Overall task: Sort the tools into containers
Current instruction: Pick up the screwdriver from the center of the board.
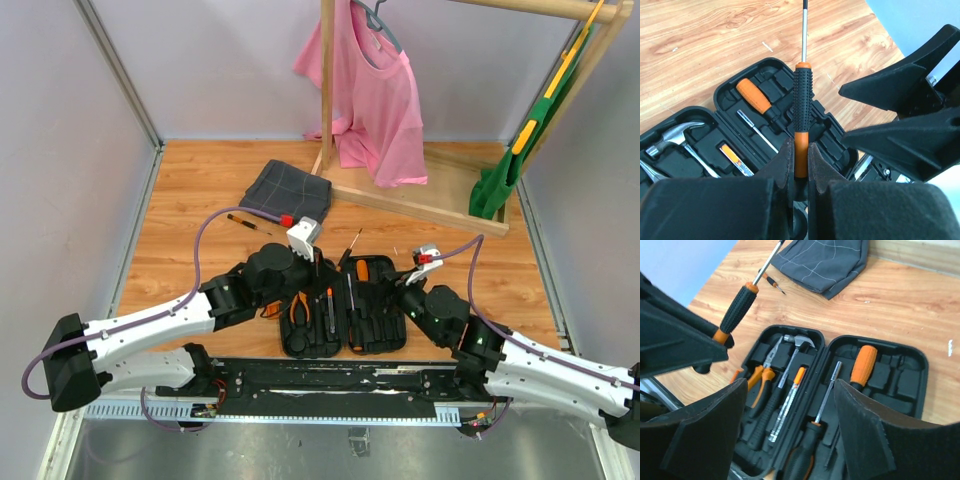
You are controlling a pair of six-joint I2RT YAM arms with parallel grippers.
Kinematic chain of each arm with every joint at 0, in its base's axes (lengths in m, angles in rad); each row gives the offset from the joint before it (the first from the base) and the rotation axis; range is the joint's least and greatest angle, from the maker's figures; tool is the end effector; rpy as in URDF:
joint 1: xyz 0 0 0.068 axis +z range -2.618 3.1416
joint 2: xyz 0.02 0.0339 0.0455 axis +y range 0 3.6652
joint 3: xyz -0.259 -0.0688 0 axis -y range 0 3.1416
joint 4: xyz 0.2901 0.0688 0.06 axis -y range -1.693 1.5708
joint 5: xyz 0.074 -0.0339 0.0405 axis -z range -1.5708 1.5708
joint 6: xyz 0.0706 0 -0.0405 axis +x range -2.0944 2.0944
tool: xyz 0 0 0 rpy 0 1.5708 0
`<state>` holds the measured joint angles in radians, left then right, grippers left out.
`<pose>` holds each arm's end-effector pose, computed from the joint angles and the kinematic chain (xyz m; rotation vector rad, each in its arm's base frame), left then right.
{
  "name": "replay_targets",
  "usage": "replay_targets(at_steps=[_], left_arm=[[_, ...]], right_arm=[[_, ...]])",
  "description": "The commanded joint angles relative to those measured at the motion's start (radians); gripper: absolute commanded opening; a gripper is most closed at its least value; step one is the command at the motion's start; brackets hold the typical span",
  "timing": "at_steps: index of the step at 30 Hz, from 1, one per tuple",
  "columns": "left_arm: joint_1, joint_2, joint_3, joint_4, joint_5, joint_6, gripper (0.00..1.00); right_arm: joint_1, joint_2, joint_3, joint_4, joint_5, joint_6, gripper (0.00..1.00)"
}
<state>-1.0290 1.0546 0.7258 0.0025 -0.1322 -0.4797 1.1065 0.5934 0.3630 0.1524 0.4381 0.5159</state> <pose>0.1743 -0.2715 0.2557 0.4499 1.9462 -0.8839 0.1338 0.2002 0.2397 -0.1580 1.7085 0.8694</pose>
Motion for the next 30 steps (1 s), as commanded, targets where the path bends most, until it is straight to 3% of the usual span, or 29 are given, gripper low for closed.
replay_targets(at_steps=[1,11,20,30], left_arm=[[-0.006,-0.035,-0.028,0.070,-0.019,-0.005,0.01],[-0.006,-0.041,-0.039,0.095,0.002,-0.004,0.00],[-0.006,-0.038,-0.047,0.130,0.030,-0.010,0.00],[-0.006,-0.032,-0.055,0.149,0.073,-0.007,0.01]], right_arm=[[0.012,-0.005,0.025,0.061,0.115,0.223,0.68],[0.005,0.108,-0.013,0.407,0.157,0.459,0.57],[-0.015,0.218,0.008,0.484,0.100,0.547,0.52],[-0.047,0.275,0.005,0.546,0.035,0.583,0.34]])
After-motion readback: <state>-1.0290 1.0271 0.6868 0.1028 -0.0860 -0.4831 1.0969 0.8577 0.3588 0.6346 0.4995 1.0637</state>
